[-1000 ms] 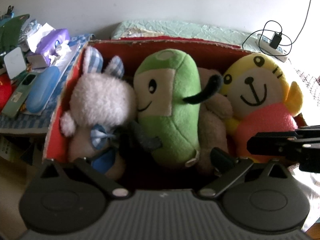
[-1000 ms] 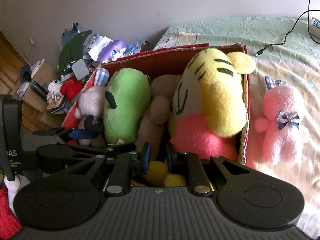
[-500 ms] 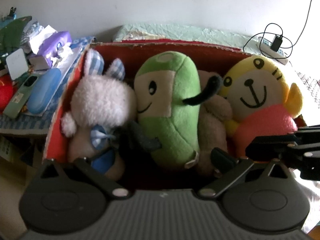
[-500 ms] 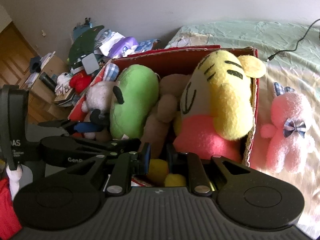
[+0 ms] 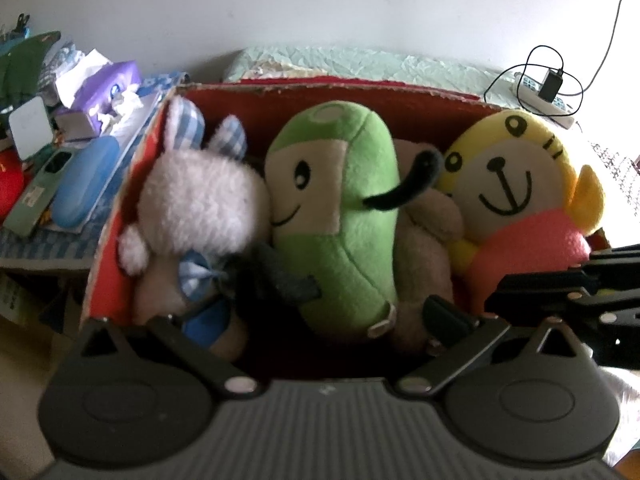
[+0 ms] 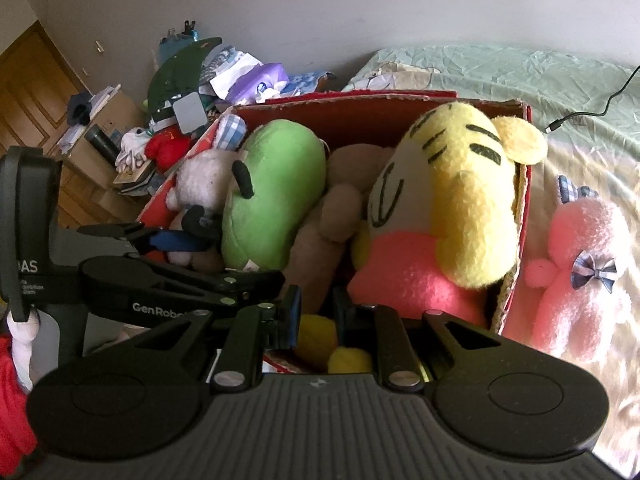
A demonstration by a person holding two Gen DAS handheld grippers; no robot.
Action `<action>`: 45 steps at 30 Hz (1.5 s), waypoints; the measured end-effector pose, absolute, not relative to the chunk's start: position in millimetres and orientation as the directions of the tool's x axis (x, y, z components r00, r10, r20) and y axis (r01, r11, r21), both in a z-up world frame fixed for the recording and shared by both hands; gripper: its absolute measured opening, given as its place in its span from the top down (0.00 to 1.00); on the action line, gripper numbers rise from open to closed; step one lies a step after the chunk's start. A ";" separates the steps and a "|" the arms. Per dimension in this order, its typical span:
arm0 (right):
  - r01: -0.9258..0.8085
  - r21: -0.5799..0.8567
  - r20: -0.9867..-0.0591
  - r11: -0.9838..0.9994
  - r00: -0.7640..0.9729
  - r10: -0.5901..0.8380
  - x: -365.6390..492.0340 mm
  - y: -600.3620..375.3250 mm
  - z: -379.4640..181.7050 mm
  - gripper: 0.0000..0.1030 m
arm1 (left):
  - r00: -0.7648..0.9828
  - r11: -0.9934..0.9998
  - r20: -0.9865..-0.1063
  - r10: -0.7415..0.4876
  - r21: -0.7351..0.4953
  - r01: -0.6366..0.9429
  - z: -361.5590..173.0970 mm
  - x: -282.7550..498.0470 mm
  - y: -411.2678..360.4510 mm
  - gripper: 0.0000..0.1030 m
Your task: Organize objects
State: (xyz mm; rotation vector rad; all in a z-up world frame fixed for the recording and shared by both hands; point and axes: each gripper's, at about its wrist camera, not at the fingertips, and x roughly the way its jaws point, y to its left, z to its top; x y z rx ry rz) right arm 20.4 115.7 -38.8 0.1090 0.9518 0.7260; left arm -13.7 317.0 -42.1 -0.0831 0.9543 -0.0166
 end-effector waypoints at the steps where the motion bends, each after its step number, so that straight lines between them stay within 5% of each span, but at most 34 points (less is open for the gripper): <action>1: -0.515 0.387 -0.706 0.765 0.369 0.605 20.4 116.5 -38.8 0.84 | 0.578 0.997 -0.814 -0.050 -0.078 -0.023 -42.3 -13.9 316.8 0.01; 45: -0.480 0.382 -0.740 0.790 0.353 0.573 26.7 129.5 -37.4 0.79 | 0.566 0.995 -0.820 -0.083 -0.094 0.010 -42.9 -9.9 321.4 0.02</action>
